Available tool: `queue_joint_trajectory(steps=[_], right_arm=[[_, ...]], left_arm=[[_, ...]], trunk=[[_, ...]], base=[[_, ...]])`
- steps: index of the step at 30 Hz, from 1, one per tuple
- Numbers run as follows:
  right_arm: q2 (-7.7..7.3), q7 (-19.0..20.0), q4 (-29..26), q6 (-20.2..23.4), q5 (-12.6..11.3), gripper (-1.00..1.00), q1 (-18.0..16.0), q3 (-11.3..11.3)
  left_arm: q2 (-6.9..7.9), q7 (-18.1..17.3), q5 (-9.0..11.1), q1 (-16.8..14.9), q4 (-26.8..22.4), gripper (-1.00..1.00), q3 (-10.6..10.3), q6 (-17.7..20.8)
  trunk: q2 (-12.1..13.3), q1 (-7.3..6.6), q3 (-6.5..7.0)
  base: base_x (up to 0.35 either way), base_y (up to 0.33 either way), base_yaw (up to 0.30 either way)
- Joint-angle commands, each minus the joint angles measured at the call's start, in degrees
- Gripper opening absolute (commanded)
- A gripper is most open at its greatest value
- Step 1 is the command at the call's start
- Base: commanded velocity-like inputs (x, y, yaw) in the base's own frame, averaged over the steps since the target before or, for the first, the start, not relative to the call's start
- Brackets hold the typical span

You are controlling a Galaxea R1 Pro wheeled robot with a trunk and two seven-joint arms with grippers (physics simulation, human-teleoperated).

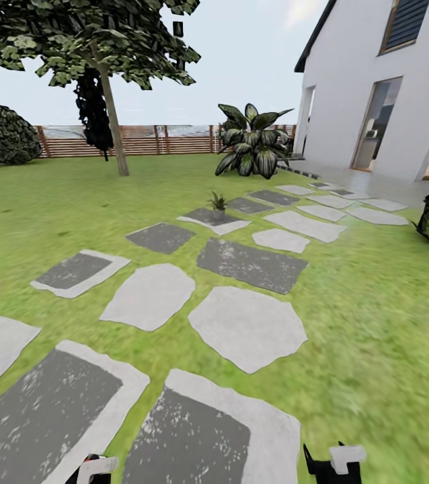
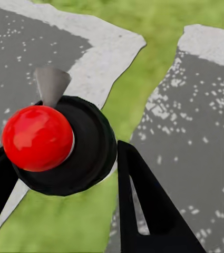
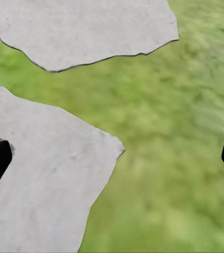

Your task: Pick up the pesticide atomizer in the garden and spray insectifuge to fully cover both potted plants in the garden.

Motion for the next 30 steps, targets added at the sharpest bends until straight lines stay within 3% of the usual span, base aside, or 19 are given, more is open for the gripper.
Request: queue_joint_trajectory(steps=[1,30], right_arm=[[0.00,0.0,0.0,-0.2,0.2,1.00,0.0,0.0],[0.19,-0.1,0.1,-0.2,0.3,1.00,0.0,0.0]], left_arm=[[-0.01,-0.1,0.1,0.0,0.0,-1.00,0.2,-0.2],[-0.01,0.0,0.2,0.0,0.0,-1.00,0.2,-0.2]], trunk=[[0.0,0.02,-0.05],[0.0,0.02,-0.05]], base=[[0.339,0.000,-0.001],[0.339,0.000,0.000]])
